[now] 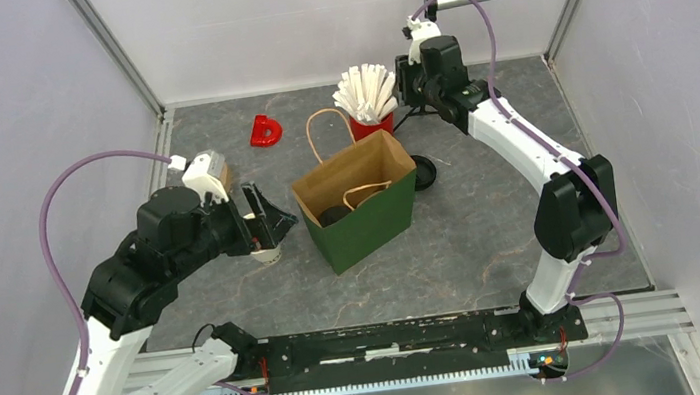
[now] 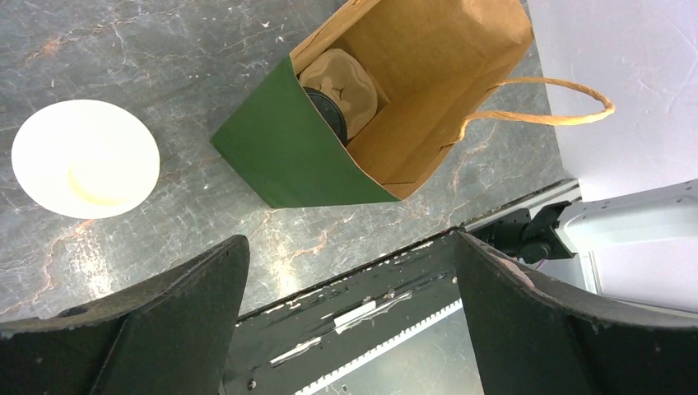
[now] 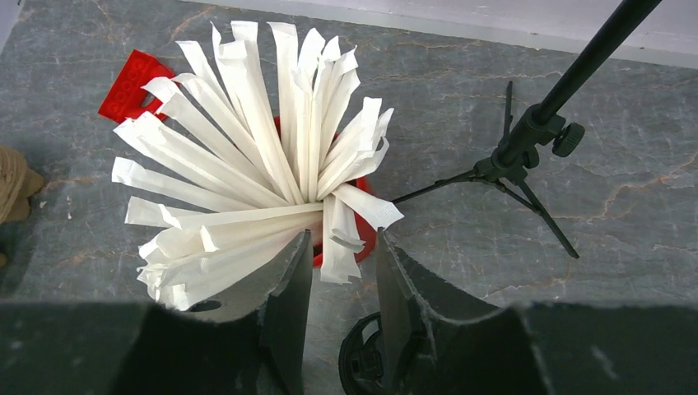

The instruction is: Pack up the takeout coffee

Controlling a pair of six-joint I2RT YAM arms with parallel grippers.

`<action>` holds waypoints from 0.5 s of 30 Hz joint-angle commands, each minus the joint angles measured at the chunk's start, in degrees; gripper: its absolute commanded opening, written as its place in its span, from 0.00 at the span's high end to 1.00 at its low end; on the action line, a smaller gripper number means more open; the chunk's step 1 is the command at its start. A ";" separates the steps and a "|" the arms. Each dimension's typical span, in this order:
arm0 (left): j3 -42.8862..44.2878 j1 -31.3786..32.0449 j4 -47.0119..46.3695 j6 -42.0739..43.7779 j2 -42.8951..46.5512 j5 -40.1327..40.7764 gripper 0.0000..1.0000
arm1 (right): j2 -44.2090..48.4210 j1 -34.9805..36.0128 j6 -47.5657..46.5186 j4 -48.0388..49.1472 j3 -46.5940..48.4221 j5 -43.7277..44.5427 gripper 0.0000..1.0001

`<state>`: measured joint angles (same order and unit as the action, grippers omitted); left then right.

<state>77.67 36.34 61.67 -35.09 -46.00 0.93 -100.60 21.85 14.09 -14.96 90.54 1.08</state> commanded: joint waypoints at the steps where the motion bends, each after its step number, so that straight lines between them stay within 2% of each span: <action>1: -0.24 -0.30 -0.07 -1.04 0.35 1.00 0.00 | -0.73 -0.23 -0.34 1.50 2.84 -0.91 0.57; 8: -0.66 -0.30 0.11 -0.70 0.63 1.09 0.00 | -1.62 -0.19 -0.54 1.96 3.06 -0.91 0.58; 15: -0.93 -0.30 0.49 -0.49 1.00 1.49 0.00 | -0.25 -0.22 -5.00 4.40 3.26 -3.42 0.90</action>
<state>76.99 36.34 62.00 -35.07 -45.45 1.45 -102.17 21.85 12.01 -13.98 90.94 -0.73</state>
